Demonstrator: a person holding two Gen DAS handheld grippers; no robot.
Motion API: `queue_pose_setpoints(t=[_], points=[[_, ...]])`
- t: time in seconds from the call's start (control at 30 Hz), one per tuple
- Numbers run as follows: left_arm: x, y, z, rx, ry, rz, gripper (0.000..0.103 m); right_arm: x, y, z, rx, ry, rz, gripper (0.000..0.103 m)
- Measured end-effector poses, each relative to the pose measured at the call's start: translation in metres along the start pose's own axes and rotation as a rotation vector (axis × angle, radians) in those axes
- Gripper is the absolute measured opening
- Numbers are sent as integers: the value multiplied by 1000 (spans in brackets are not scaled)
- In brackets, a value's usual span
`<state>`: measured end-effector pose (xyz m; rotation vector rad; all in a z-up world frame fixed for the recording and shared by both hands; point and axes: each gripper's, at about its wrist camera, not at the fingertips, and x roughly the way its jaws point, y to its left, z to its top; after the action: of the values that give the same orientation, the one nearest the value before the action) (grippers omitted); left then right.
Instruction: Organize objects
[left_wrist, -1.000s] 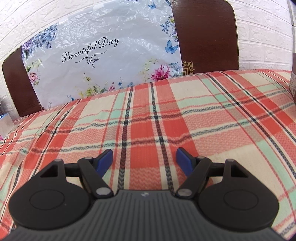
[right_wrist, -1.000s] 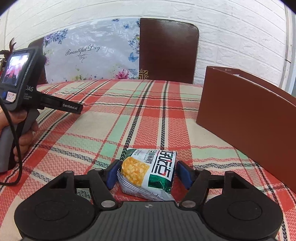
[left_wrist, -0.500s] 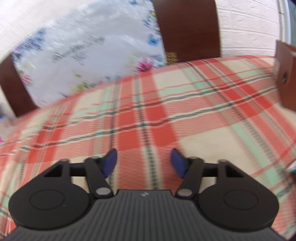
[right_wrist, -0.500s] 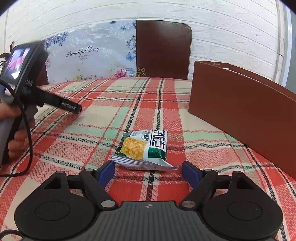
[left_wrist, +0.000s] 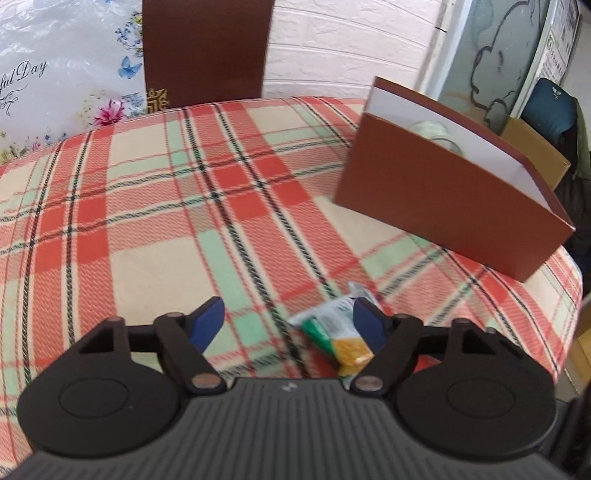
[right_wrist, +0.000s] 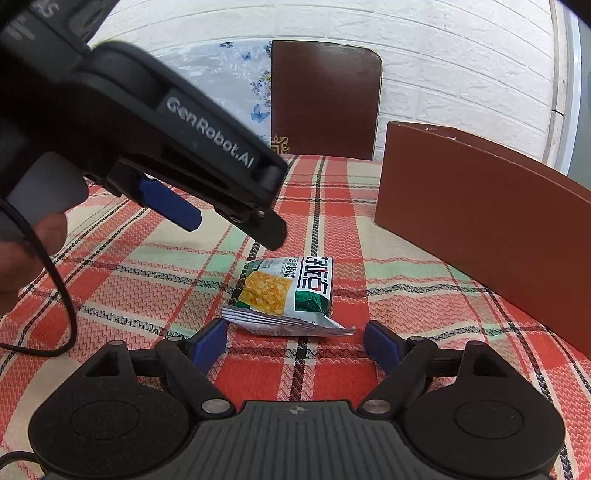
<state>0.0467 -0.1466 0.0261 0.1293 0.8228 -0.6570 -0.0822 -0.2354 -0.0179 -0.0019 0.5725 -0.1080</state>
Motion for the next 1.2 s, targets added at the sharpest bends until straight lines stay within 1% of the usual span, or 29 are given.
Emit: queue_pose_setpoints(t=[0.13,0.2,0.33,0.6,0.77,0.97,1.2], points=[[1,-10,-2,48,8,46,82,0,-3,-1,4,-2,9,82],[4,-12,-4,56,18,66,82,-1,-3,-1,8,-3,12,82],[4,-15,-8,61,26,77,83,-2,-3,-1,9,-5,13,82],[0,-19,-13,72,8,113,85,-2,-3,-2,8,-5,13,82],[-1,-17,-16,65,0,126,86,-3,-3,-2,6,-5,7,84],[-1,-12,-16,47,-1,130,87,-2,-4,-1,7,3,-2,89],[1,-7,-18,30,2,118,87,-1,1,0,0,4,-11,89]])
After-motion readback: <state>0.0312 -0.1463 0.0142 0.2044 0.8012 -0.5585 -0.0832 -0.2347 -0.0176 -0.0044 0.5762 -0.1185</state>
